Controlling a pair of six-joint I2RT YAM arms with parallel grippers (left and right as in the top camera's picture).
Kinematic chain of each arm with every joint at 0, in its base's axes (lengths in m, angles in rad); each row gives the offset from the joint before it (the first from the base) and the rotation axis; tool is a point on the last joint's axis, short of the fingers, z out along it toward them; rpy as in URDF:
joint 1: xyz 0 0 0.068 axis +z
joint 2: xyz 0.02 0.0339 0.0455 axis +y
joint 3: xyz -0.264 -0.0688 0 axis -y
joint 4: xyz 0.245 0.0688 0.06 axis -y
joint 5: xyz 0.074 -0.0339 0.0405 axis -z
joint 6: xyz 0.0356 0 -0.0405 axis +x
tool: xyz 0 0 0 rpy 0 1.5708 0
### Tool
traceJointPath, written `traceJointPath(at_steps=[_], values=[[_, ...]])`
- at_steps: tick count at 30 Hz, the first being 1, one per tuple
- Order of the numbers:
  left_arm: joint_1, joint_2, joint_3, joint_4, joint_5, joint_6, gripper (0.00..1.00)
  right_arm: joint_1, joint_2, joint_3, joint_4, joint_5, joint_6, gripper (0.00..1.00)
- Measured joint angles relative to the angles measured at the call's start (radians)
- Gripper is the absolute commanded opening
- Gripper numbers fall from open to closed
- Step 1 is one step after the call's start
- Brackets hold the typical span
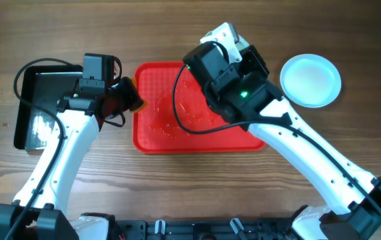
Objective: Clean dirty plates on tray and stack at the side
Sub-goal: 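Lift the last plate with the right gripper and stack it on the right pile, then move the left gripper over the black tray and release the sponge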
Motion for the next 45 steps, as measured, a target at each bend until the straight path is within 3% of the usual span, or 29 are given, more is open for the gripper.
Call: traceJointPath(at_steps=[4, 8, 13, 18, 22, 25, 26, 27, 28, 29, 30, 36, 39, 45], values=[[0.000, 0.000, 0.000, 0.000, 0.000, 0.000, 0.04, 0.017, 0.000, 0.000, 0.129, 0.119, -0.123, 0.05], [0.000, 0.000, 0.000, 0.000, 0.000, 0.000, 0.04, 0.019, 0.000, 0.000, 0.155, 0.145, -0.149, 0.04], [0.000, 0.000, 0.000, 0.000, 0.000, 0.000, 0.04, -0.053, 0.000, 0.000, 0.058, -0.132, 0.043, 0.04], [0.000, 0.000, -0.001, 0.000, 0.000, 0.000, 0.04, -0.511, 0.013, -0.024, 0.019, -0.569, 0.409, 0.04], [0.000, 0.000, -0.001, 0.000, 0.000, 0.000, 0.04, -0.856, 0.100, -0.060, 0.042, -0.784, 0.509, 0.04], [0.000, 0.000, -0.001, 0.000, 0.000, 0.000, 0.04, -0.988, 0.202, -0.070, 0.047, -0.848, 0.531, 0.04], [0.000, 0.000, -0.001, 0.000, 0.000, 0.000, 0.04, -1.014, 0.232, -0.072, 0.058, -0.858, 0.534, 0.08], [0.000, 0.000, -0.001, 0.000, 0.000, 0.000, 0.04, -1.032, 0.264, -0.073, 0.071, -0.866, 0.537, 0.32], [0.000, 0.000, -0.001, 0.000, 0.000, 0.000, 0.04, -1.045, 0.298, -0.074, 0.076, -0.874, 0.542, 0.78], [0.000, 0.000, -0.001, 0.000, 0.000, 0.000, 0.04, -1.049, 0.314, -0.076, 0.076, -0.880, 0.544, 0.92], [0.000, 0.000, -0.001, 0.000, 0.000, 0.000, 0.04, -1.049, 0.326, -0.076, 0.075, -0.890, 0.547, 0.98], [0.000, 0.000, -0.001, 0.010, -0.007, 0.000, 0.04, -1.044, 0.340, -0.076, 0.059, -1.167, 0.507, 0.99], [0.002, 0.000, -0.001, 0.036, -0.081, 0.000, 0.04, -0.973, 0.294, -0.079, 0.012, -1.308, 0.457, 1.00], [0.182, 0.077, -0.004, 0.206, -0.280, 0.009, 0.04, -0.536, 0.155, -0.079, -0.010, -1.407, 0.452, 0.99]])
